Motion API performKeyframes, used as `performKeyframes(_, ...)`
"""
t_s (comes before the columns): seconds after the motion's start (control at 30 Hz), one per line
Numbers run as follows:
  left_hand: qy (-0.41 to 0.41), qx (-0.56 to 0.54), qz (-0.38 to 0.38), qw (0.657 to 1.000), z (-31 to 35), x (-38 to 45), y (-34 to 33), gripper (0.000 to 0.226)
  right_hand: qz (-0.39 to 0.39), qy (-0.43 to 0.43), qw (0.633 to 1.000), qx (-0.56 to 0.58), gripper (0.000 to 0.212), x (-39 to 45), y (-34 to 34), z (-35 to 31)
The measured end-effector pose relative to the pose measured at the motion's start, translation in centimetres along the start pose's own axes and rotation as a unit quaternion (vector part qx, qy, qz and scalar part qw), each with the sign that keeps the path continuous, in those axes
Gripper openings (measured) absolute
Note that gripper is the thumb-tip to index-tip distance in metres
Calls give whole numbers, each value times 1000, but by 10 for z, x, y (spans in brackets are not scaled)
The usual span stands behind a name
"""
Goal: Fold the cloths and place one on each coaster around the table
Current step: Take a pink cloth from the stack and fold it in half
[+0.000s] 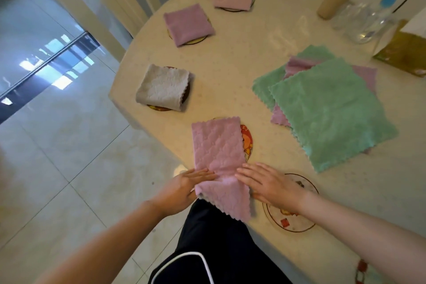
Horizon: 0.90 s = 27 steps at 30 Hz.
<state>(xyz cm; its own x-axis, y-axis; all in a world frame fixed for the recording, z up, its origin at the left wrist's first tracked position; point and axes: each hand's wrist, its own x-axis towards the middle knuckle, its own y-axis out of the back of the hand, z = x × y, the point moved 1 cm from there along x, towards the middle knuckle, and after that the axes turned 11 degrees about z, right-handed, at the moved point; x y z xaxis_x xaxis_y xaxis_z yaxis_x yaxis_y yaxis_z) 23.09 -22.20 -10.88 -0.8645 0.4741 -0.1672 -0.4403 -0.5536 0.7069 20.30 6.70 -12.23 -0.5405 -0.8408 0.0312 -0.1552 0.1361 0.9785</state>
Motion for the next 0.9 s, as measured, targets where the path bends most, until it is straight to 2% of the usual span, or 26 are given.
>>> performKeyframes(0.1, 51, -70, 12, 996, 3, 4, 10, 56, 32, -39, 998, 36, 56, 12, 0, -8)
performKeyframes(0.2, 104, -69, -5, 992, 4, 8, 17, 31, 87, -96, 984, 119, 36, 18, 1, -7)
performKeyframes(0.23, 135, -76, -2, 988, -1, 11, 16, 27, 100, -140, 969, 177, 29, 19, 2, -5)
performKeyframes(0.27, 174, -88, 9, 981, -3, 15, 17, 34, 102, -203, 943, 245, 24, 21, 6, -4)
performKeyframes(0.33, 261, -168, 54, 949, -6, 24, 19, 69, 90, -337, 859, 376, 18, 30, 19, -2)
performKeyframes(0.37, 297, -221, 78, 926, -6, 30, 20, 73, 102, -384, 830, 392, 18, 37, 22, 0)
performKeyframes(0.43, 351, -299, 119, 879, -1, 44, 25, 58, 123, -449, 795, 389, 22, 52, 25, 7)
performKeyframes(0.53, 365, -332, 151, 857, 1, 57, 30, 42, 138, -495, 765, 389, 16, 72, 26, 14)
performKeyframes(0.6, 375, -326, 152, 854, 0, 60, 30, 29, 145, -510, 754, 386, 17, 83, 26, 15)
performKeyframes(0.7, 404, -298, 157, 851, -1, 61, 27, 19, 138, -531, 766, 334, 20, 94, 22, 15)
performKeyframes(0.8, 422, -257, 159, 855, -1, 63, 26, 21, 134, -555, 762, 305, 20, 98, 20, 15)
performKeyframes(0.9, 447, -247, 164, 844, -2, 64, 26, 26, 151, -552, 770, 282, 18, 105, 25, 12)
